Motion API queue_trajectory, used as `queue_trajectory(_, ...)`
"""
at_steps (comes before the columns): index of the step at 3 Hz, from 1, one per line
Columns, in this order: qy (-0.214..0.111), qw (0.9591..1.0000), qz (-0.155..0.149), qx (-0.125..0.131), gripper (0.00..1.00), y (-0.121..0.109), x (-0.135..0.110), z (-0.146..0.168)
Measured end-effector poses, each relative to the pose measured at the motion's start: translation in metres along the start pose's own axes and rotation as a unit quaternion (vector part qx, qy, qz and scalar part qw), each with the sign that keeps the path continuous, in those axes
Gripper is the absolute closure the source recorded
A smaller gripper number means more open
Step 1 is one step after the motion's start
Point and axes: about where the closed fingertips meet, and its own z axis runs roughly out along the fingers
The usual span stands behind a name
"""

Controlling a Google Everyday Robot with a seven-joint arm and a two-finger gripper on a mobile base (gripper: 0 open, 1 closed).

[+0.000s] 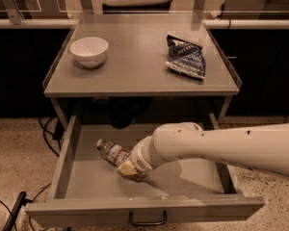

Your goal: Pick water bottle from top drawer and place on counter

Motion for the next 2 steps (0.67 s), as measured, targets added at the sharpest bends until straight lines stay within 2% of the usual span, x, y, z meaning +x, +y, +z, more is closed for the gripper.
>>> queue_trajectory(2, -0.024, 0.9987, -0.002, -0.045, 1.00, -0.011, -0.012, -0.019)
